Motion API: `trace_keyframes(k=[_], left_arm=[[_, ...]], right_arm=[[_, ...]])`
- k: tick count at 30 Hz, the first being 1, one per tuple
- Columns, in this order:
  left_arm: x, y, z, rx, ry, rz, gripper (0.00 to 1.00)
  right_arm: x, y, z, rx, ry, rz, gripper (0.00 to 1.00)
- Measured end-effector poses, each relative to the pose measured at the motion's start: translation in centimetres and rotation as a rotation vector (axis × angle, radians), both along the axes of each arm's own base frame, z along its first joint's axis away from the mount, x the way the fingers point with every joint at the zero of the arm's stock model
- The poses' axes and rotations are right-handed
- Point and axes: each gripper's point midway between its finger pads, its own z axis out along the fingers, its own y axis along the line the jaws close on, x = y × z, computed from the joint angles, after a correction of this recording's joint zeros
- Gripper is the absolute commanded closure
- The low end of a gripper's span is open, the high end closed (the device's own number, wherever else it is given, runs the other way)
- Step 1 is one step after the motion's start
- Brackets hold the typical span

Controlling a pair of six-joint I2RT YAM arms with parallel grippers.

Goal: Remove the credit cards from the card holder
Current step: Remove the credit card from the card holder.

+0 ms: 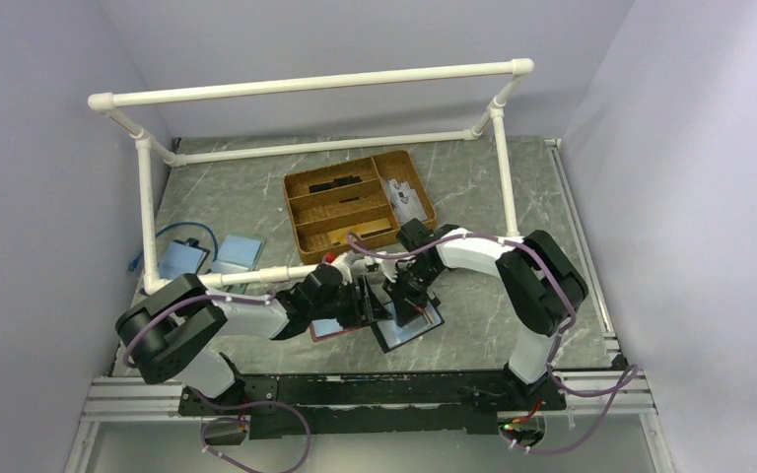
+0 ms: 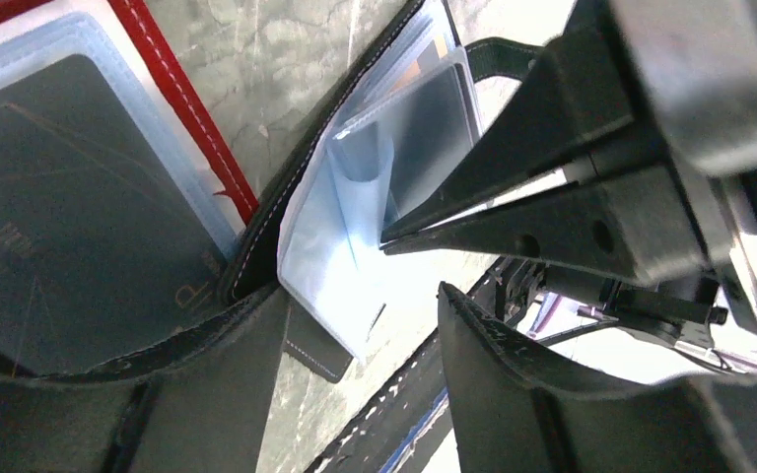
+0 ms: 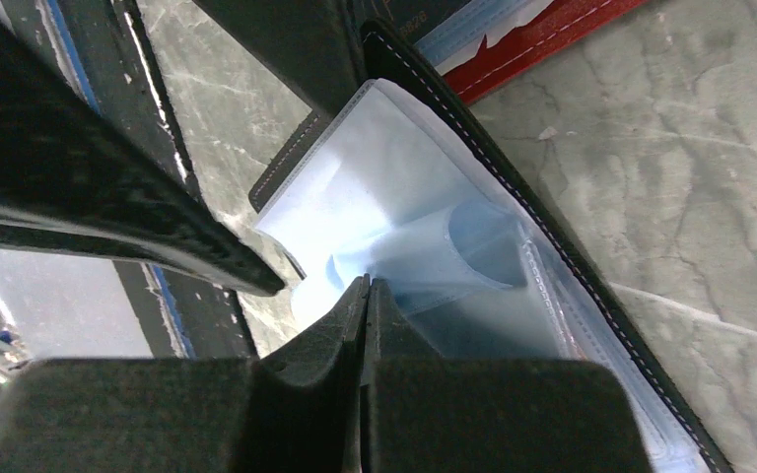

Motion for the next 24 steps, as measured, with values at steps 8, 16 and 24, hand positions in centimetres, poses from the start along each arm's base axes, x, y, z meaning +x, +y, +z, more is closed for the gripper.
trace_keyframes(k=[8,16,24], left_arm=[[-0.8,3.1,0.5,0.089,-0.058,0.017,0.33],[-1.8,5.5,3.5,0.029,-0.202,0.029,0.44],[-2.4,2.0,4.9,-0.08,-0.294,-0.091,0.49]], right_arm=[[-0.9,0.5,0.2,0.023,0.107,-0.047,1.0],[-1.3,1.1,1.2,0.076,0.183,-0.063,1.0],[-1.6,1.7,2.4,0.13,0.231,-0.059,1.0]])
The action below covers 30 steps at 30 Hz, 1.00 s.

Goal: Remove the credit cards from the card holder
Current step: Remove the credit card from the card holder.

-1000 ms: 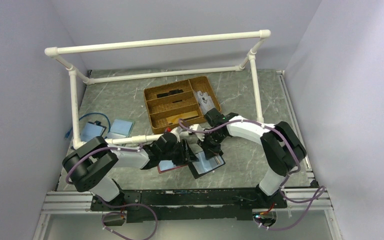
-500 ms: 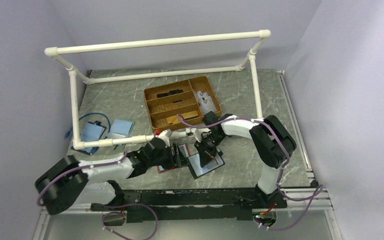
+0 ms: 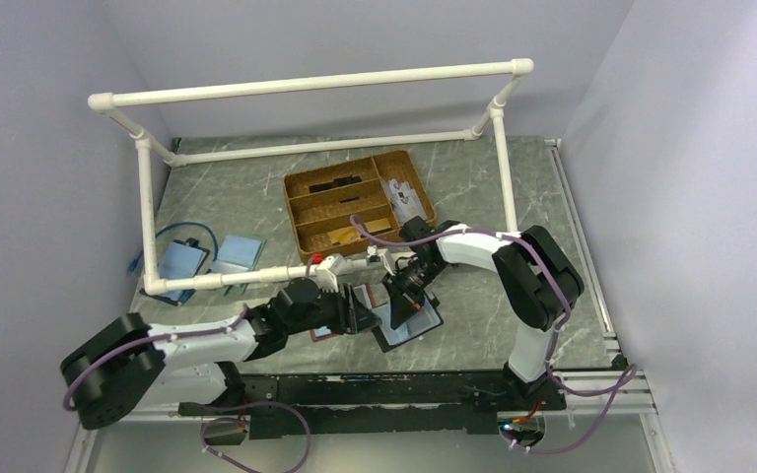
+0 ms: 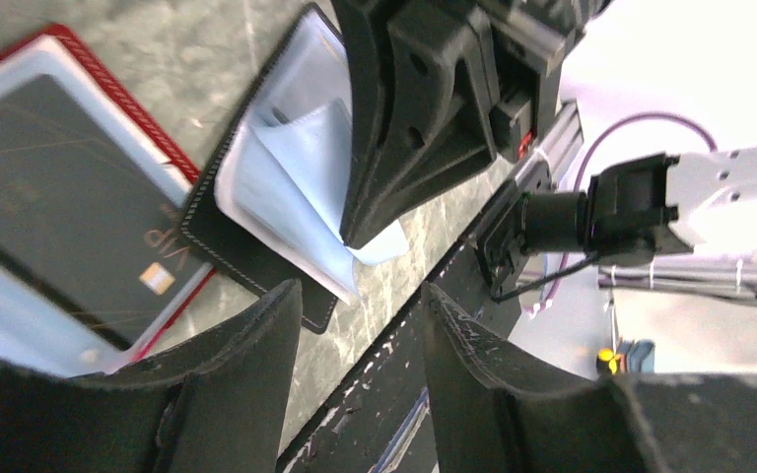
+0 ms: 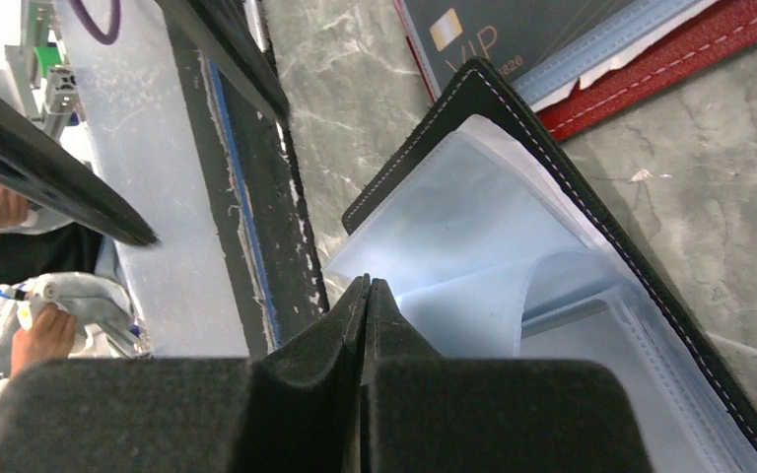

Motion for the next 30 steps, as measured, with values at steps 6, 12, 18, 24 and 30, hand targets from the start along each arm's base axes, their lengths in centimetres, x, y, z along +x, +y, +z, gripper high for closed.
trace_keyframes(k=[6,12,18,24,30], left_arm=[[-1.9,-3.3,-0.1,-0.015,-0.044,-0.137,0.48],[-2.5,-4.5,2.2,-0.062,-0.131,-0.192,0.45],[-3.2,-5.5,3.7,-0.092,-0.192,-0.232,0.45],[-3.1,-6.8,2.9,-0.068,-0.196,-0.251,0.46],[-2.7,-6.8,0.3,0.001,-0.176,-0.227,0.48]], right_arm=[[-0.4,0.4,0.5,0.036,0.061,0.007,0.99],[-0.9,1.0,1.3,0.081,0.146,0.024,0.97],[-1.0,1.7,1.7,0.107,0.183,0.036,0.92],[-0.7,1.8,1.1,0.07,0.169,0.024,0.91],[0.6,1.5,0.2,0.031,0.125,-0.006,0.92]])
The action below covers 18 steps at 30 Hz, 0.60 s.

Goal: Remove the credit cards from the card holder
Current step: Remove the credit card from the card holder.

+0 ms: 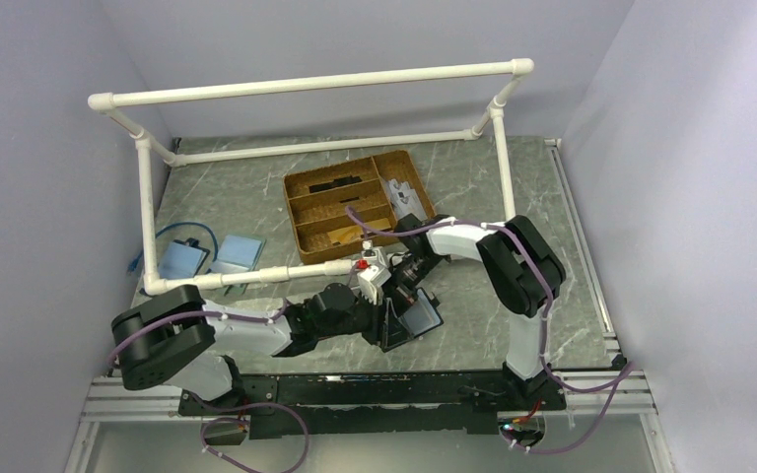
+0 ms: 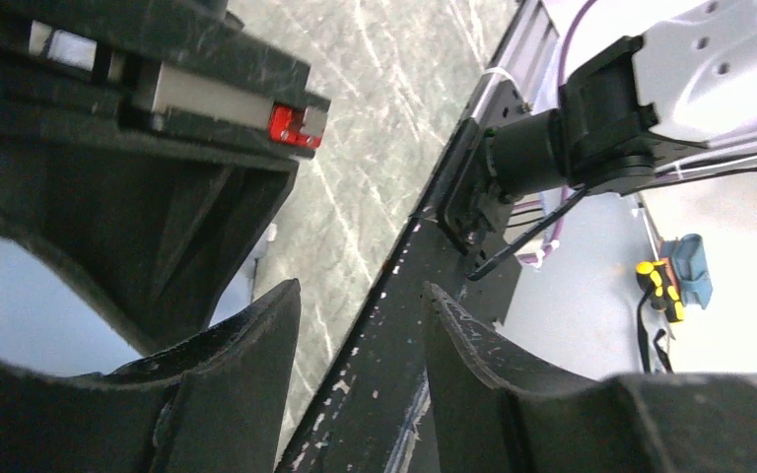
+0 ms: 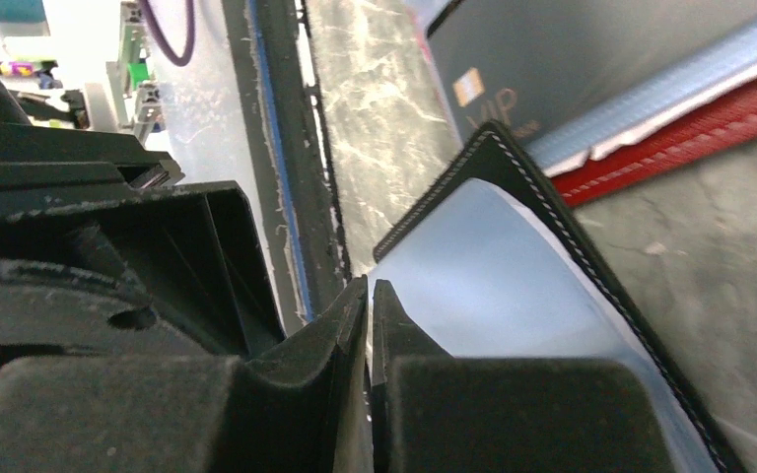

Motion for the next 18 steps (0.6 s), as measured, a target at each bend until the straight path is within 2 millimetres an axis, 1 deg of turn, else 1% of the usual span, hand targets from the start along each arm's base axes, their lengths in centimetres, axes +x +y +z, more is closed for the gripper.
trace_keyframes(k=[3,7,10,13,14,16,18], left_arm=[[0.4,0.1,-0.9,0.03,-0.004,0.023,0.48],[1.4,0.3,-2.1,0.091,0.0,0.073,0.48],[1.9,0.7,-2.8,0.123,0.002,0.112,0.49],[2.4,1.3,-3.6,0.162,0.015,0.157,0.49],[2.5,1.5,-3.8,0.176,0.019,0.17,0.49],[2.9,1.8,-4.2,0.205,0.028,0.196,0.49],[3.1,1.7,-4.4,0.221,0.037,0.212,0.49]], right_arm=[[1.0,-0.5,0.0,-0.019,-0.05,-0.018,0.92],[2.3,-1.4,0.7,-0.042,-0.174,-0.018,0.92],[3.7,-2.4,1.5,-0.073,-0.314,-0.022,0.92],[4.6,-3.7,2.1,-0.11,-0.439,-0.025,0.94],[4.9,-4.3,2.0,-0.133,-0.473,-0.023,0.94],[5.5,-5.4,1.2,-0.195,-0.52,-0.017,0.94],[5.7,-6.6,0.0,-0.263,-0.548,-0.008,0.95]])
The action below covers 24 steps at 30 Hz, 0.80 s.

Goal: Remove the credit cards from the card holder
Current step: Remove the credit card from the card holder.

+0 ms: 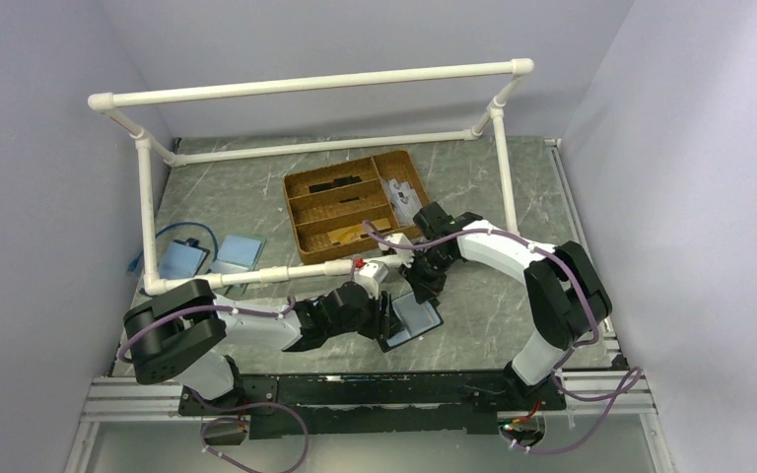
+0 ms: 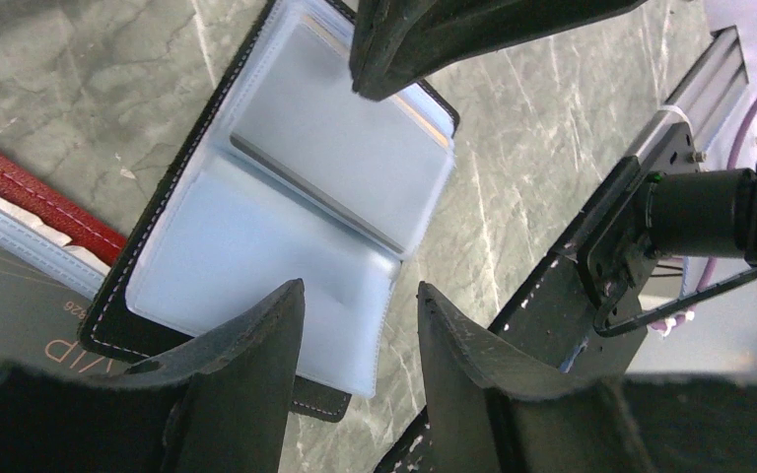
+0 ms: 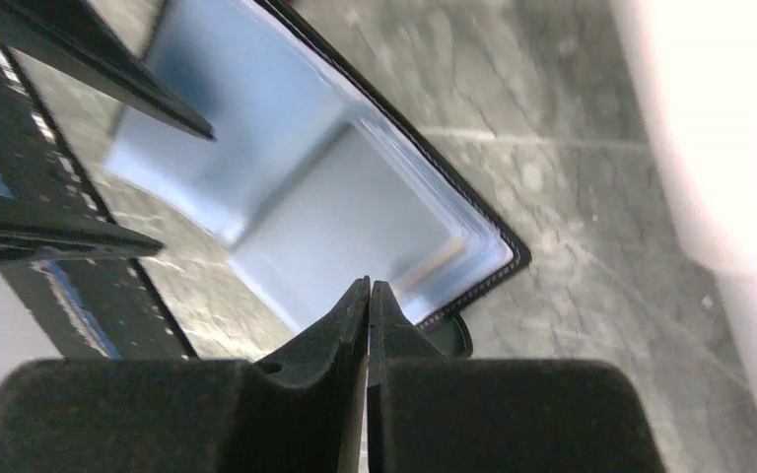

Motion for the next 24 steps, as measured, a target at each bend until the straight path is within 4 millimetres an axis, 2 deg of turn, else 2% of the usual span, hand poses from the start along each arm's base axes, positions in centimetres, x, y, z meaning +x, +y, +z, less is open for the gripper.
trace_keyframes(k=[4,8,14,24], left_arm=[[0.3,0.1,-0.1,0.011,0.007,0.024,0.48],[0.4,0.4,-0.4,0.025,0.009,0.036,0.47],[0.5,0.5,-0.6,0.032,0.013,0.049,0.37],[0.5,0.4,-0.4,0.013,0.03,0.063,0.43]], right_arm=[[0.0,-2.0,-1.6,-0.103,-0.022,-0.013,0.96],[0.5,-2.6,-2.3,-0.154,-0.049,-0.016,0.99],[0.3,-2.5,-3.0,-0.188,-0.054,0.004,1.0],[-0.4,-1.7,-2.9,-0.162,-0.037,0.028,0.98]])
